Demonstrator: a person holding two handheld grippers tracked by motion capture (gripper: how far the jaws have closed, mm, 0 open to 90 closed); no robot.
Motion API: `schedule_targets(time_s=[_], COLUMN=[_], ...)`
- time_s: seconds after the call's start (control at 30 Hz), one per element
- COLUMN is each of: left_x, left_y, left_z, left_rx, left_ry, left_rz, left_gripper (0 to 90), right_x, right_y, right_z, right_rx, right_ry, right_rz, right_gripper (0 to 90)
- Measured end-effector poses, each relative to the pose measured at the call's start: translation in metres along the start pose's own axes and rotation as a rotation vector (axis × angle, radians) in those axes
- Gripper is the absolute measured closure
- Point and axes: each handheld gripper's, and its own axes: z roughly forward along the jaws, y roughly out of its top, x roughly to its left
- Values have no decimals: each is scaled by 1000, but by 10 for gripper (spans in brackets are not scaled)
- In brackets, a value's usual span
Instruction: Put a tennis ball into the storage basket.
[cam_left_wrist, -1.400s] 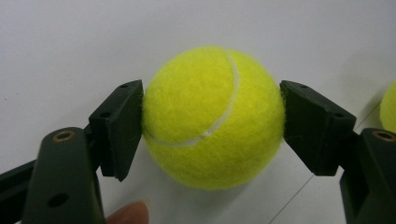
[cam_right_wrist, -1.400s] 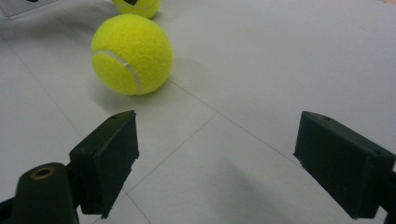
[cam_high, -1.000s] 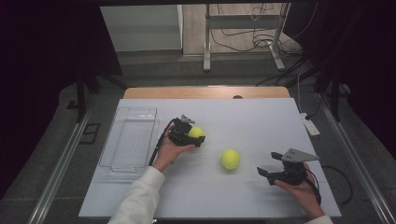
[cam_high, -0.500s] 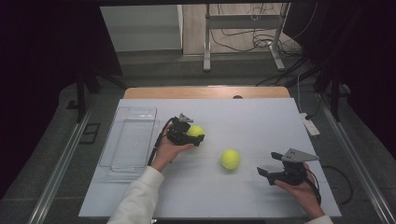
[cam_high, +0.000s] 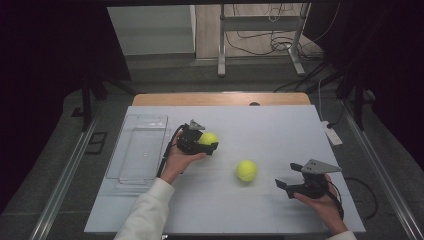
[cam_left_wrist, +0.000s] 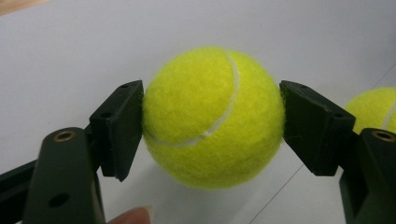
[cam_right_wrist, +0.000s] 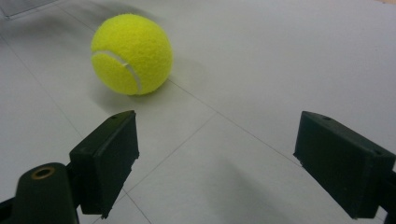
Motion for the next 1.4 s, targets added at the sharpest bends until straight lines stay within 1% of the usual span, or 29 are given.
schedule_targets(time_s=[0.1, 0.37, 0.53, 0.57, 0.8, 0.97, 1.2, 1.4], left_x=[0, 0, 0, 0, 0, 2, 5, 4], left_y=[1, 3, 6, 7, 10, 10, 11, 12], left_z=[-2, -8, -11, -14, -22, -28, -38, -45], left_rx=[-7, -31, -46, -56, -83, -95, -130, -151], left_ry=[0, 0, -3, -4, 1, 7, 6, 9], left_rz=[5, -3, -6, -5, -8, -7, -21, -17], left_gripper=[264, 264, 264, 264, 264, 264, 264, 264], right_x=[0, 0, -1, -2, -2, -2, -1, -1], right_y=[0, -1, -3, -3, -4, -3, -3, -4], right_z=[0, -1, -5, -6, -8, -6, -6, -6], right_rx=[-1, -2, -1, -5, -11, -7, -8, -10], right_ry=[-1, 1, -10, -10, -13, -8, -6, -6], right_rz=[1, 4, 7, 15, 21, 16, 16, 14], right_gripper=[140, 139, 140, 140, 140, 140, 140, 141])
